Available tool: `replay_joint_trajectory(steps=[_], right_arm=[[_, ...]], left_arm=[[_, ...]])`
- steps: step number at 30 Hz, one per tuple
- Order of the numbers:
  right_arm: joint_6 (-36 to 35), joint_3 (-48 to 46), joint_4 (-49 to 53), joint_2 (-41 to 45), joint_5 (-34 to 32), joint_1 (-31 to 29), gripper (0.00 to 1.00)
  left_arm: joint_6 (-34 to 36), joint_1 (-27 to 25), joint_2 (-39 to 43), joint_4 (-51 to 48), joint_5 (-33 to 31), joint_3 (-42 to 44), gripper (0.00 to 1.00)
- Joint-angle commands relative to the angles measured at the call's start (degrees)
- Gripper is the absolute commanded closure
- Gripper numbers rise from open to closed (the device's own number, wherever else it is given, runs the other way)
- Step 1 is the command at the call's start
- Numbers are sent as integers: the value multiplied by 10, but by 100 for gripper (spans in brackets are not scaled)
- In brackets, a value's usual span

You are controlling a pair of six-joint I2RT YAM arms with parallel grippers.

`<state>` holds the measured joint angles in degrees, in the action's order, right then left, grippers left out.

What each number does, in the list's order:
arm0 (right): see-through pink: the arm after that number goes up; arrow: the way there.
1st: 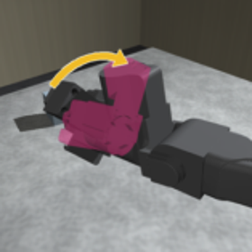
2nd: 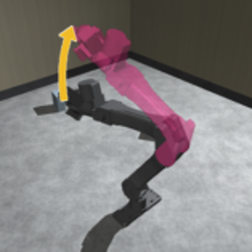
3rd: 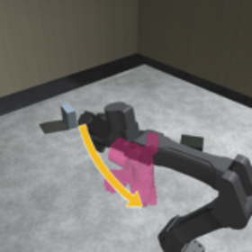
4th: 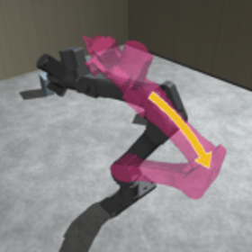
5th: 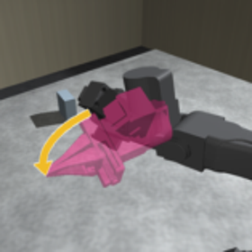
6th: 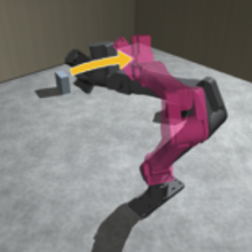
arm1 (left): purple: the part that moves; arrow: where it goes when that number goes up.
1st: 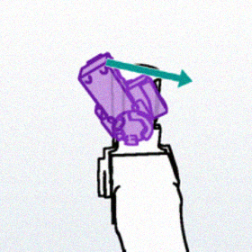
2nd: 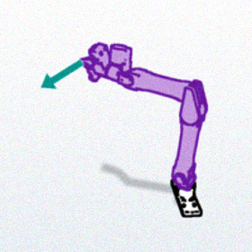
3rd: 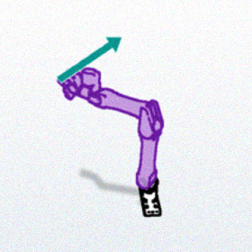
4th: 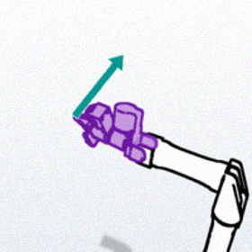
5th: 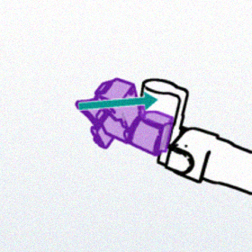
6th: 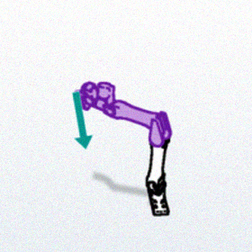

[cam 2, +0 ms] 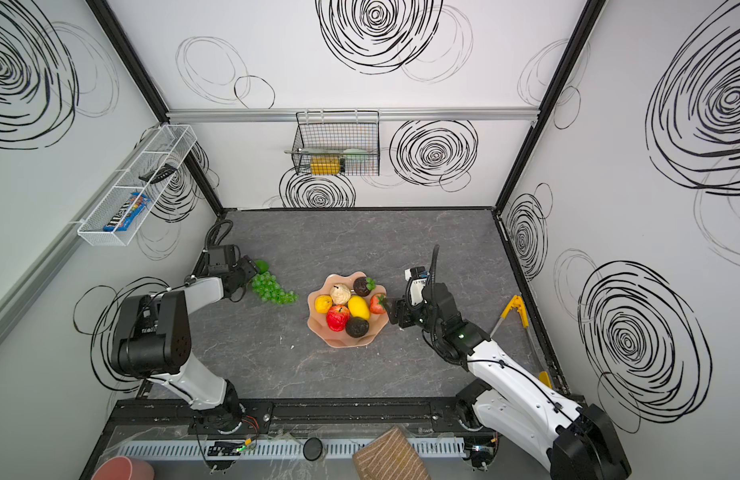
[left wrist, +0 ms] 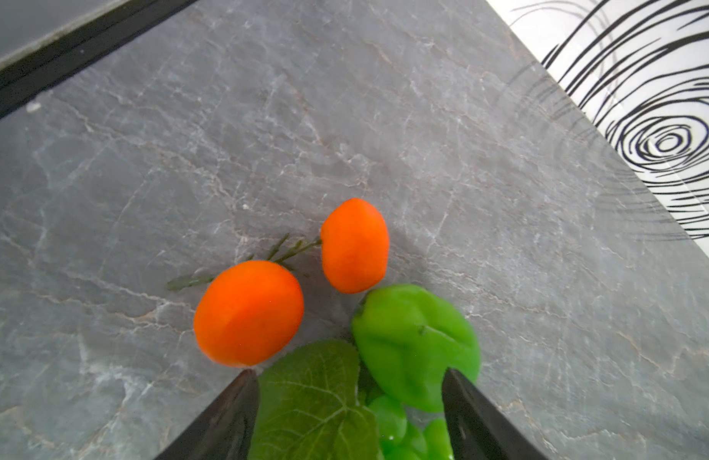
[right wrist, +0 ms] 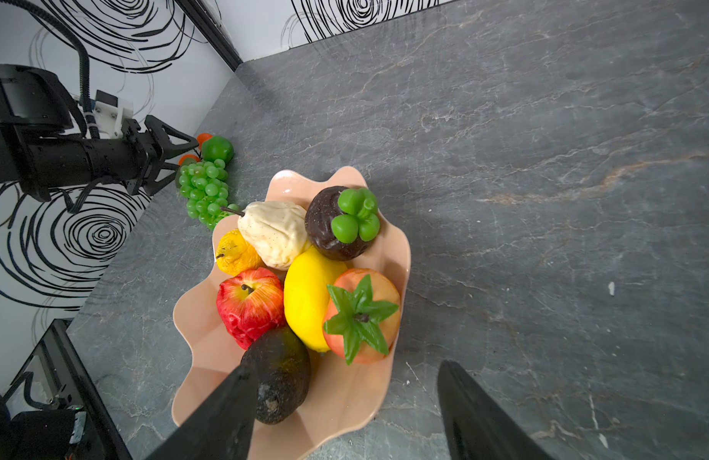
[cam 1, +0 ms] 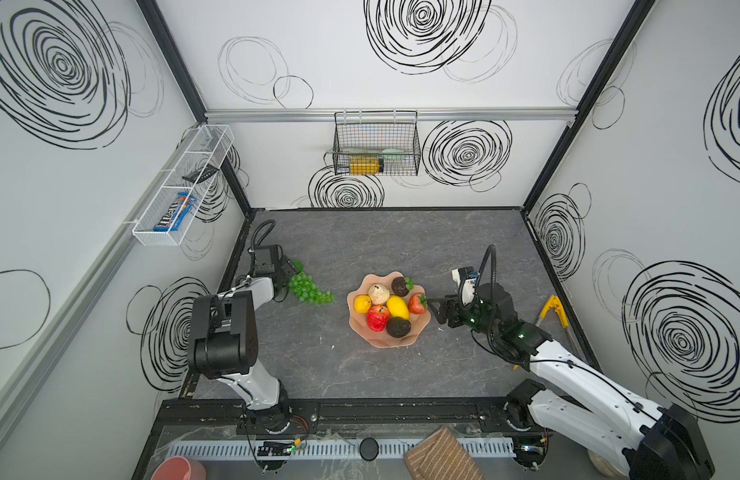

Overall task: Place and organize the fake fruits in the fruit bowl
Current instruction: 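Lower the left gripper onto the green lime and close on it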

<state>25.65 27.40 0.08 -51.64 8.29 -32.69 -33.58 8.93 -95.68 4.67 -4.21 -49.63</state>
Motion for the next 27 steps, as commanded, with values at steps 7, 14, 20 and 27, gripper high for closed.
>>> replay_joint_trajectory(steps=[7, 14, 20, 27], right_arm=[[-2, -8, -18, -3, 4, 3, 24], [-2, -11, -18, -2, 1, 3, 24], [-2, -13, -17, -2, 1, 3, 24], [-1, -13, -19, -4, 1, 3, 24]], left_arm=[[57, -35, -58, -79, -50, -103, 20], [79, -63, -113, -139, -89, -172, 19], [88, -76, -145, -178, -110, -214, 22], [107, -83, -175, -208, -116, -237, 20]])
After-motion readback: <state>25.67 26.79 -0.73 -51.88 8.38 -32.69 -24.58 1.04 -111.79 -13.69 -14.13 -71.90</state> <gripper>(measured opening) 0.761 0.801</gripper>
